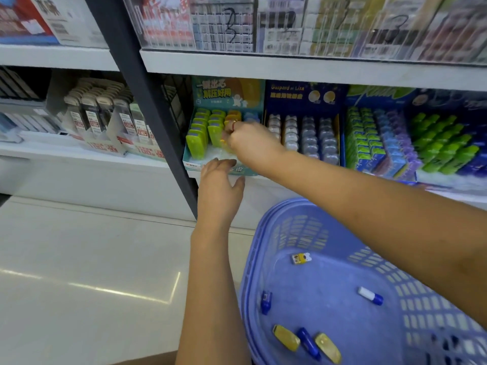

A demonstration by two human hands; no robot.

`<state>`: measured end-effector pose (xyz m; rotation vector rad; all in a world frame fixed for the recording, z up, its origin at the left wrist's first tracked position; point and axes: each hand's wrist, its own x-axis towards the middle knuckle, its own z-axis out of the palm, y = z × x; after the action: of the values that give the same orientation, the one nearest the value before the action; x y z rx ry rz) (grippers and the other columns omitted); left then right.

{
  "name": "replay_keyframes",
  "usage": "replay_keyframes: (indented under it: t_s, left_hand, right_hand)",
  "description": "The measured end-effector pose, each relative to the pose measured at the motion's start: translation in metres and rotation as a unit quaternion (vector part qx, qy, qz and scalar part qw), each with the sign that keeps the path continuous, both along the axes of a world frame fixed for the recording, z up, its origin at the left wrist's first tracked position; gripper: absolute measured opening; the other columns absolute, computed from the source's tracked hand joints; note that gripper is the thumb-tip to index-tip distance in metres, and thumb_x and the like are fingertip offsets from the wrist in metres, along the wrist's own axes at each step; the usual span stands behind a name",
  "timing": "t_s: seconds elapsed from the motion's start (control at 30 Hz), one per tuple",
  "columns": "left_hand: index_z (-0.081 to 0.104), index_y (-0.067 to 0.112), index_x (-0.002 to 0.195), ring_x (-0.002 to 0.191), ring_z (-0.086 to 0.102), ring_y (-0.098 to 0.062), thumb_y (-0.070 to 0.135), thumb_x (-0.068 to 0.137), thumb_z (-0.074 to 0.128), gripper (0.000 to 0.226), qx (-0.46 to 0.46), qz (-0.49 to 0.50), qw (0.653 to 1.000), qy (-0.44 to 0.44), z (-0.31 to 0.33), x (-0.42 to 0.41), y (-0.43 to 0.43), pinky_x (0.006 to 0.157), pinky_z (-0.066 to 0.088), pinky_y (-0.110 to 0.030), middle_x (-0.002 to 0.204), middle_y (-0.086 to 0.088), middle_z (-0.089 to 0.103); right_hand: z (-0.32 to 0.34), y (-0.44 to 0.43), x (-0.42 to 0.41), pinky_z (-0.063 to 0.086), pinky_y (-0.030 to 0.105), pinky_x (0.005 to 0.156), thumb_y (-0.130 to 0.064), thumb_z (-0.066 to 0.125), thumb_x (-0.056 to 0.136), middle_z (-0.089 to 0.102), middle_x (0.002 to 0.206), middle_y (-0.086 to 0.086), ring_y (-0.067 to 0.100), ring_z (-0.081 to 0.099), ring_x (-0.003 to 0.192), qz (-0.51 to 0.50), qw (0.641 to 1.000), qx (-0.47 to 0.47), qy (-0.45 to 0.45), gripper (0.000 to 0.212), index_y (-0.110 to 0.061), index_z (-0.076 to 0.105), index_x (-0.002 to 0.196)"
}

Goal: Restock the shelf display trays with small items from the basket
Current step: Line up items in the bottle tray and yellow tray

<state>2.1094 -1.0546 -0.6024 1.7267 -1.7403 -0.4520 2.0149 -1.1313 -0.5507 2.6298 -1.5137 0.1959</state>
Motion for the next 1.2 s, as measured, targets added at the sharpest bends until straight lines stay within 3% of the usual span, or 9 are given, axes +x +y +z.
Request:
replay_keyframes:
  t_s: [0.33, 0.47, 0.53, 0.6, 0.7, 0.83, 0.97, 1.07, 1.2]
  left_hand:
    - [0.052, 0.009, 0.133, 0.134, 0.033, -0.022, 0.018, 0.09, 0.06, 0.045, 0.013, -0.006, 1.0, -0.011, 0.001, 0.0, -0.005, 0.107, 0.026, -0.027, 0.136, -0.008, 0.051]
    - [0.054, 0.011, 0.132, 0.137, 0.034, -0.018, 0.018, 0.091, 0.058, 0.041, 0.0, -0.001, 1.0, 0.005, 0.012, 0.0, 0.007, 0.108, 0.026, -0.025, 0.139, -0.005, 0.05]
    - [0.063, 0.014, 0.118, 0.119, 0.053, -0.017, 0.021, 0.092, 0.058, 0.027, -0.029, 0.021, 0.999, 0.04, 0.026, 0.0, 0.018, 0.099, 0.04, -0.023, 0.122, -0.001, 0.062]
    - [0.069, 0.015, 0.089, 0.085, 0.065, -0.015, 0.025, 0.091, 0.058, 0.015, -0.022, 0.026, 0.996, 0.086, 0.038, -0.003, 0.029, 0.08, 0.052, -0.029, 0.089, 0.002, 0.07]
    - [0.069, 0.013, 0.067, 0.059, 0.068, -0.017, 0.025, 0.09, 0.057, 0.028, 0.103, -0.034, 0.99, 0.096, 0.037, -0.022, 0.04, 0.066, 0.058, -0.037, 0.066, -0.004, 0.07]
    - [0.07, -0.001, 0.088, 0.081, 0.072, -0.028, 0.013, 0.089, 0.056, 0.02, 0.377, -0.112, 0.919, -0.012, -0.015, -0.08, 0.05, 0.077, 0.059, -0.036, 0.088, -0.019, 0.072]
    - [0.062, -0.003, 0.112, 0.109, 0.06, -0.031, 0.014, 0.092, 0.053, 0.028, 0.468, -0.214, 0.827, -0.226, -0.086, -0.117, 0.075, 0.084, 0.047, -0.032, 0.119, -0.021, 0.062]
    - [0.052, -0.002, 0.129, 0.125, 0.048, -0.031, 0.012, 0.095, 0.049, 0.037, 0.514, -0.212, 0.771, -0.31, -0.127, -0.121, 0.09, 0.101, 0.038, -0.033, 0.136, -0.021, 0.05]
    - [0.041, 0.002, 0.14, 0.133, 0.041, -0.028, 0.017, 0.1, 0.045, 0.042, 0.58, -0.16, 0.722, -0.342, -0.164, -0.121, 0.095, 0.105, 0.034, -0.031, 0.146, -0.015, 0.04]
  right_hand:
    - [-0.001, -0.01, -0.004, 0.04, 0.039, 0.091, -0.001, 0.046, 0.09, 0.054, 0.119, 0.022, 0.034, 0.05, 0.112, -0.024, 0.999, -0.015, -0.041, 0.024, 0.004, 0.06, 0.108]
    - [0.004, -0.006, -0.007, 0.041, 0.039, 0.097, -0.009, 0.043, 0.095, 0.04, 0.137, 0.019, 0.034, 0.046, 0.119, -0.023, 0.999, -0.007, -0.035, 0.037, 0.0, 0.048, 0.131]
    - [0.01, 0.004, -0.013, 0.038, 0.038, 0.098, -0.01, 0.045, 0.094, 0.036, 0.143, 0.018, 0.033, 0.04, 0.125, -0.01, 0.999, -0.014, -0.029, 0.036, -0.003, 0.048, 0.129]
    - [0.008, 0.028, -0.034, 0.041, 0.04, 0.094, -0.012, 0.049, 0.092, 0.037, 0.141, 0.015, 0.033, 0.041, 0.122, 0.006, 0.997, -0.013, -0.072, 0.035, -0.007, 0.05, 0.127]
    - [-0.024, 0.083, -0.081, 0.045, 0.037, 0.078, -0.019, 0.055, 0.089, 0.056, 0.113, 0.012, 0.031, 0.056, 0.098, -0.024, 0.985, 0.057, -0.158, 0.026, -0.011, 0.057, 0.113]
    - [-0.109, 0.146, -0.139, 0.037, 0.025, 0.073, -0.024, 0.067, 0.081, 0.066, 0.108, 0.007, 0.024, 0.06, 0.102, -0.087, 0.938, 0.329, -0.06, 0.035, -0.016, 0.06, 0.114]
    - [-0.195, 0.186, -0.168, 0.038, 0.023, 0.075, -0.023, 0.076, 0.074, 0.062, 0.116, 0.004, 0.022, 0.058, 0.105, -0.078, 0.857, 0.508, -0.026, 0.057, -0.019, 0.053, 0.126]
    - [-0.238, 0.206, -0.176, 0.034, 0.019, 0.087, -0.016, 0.07, 0.079, 0.053, 0.128, 0.003, 0.019, 0.05, 0.117, -0.093, 0.847, 0.516, -0.091, 0.056, -0.018, 0.049, 0.131]
    - [-0.263, 0.202, -0.183, 0.024, 0.024, 0.104, -0.002, 0.046, 0.09, 0.04, 0.142, 0.011, 0.025, 0.039, 0.131, -0.156, 0.887, 0.398, -0.178, 0.045, -0.011, 0.046, 0.134]
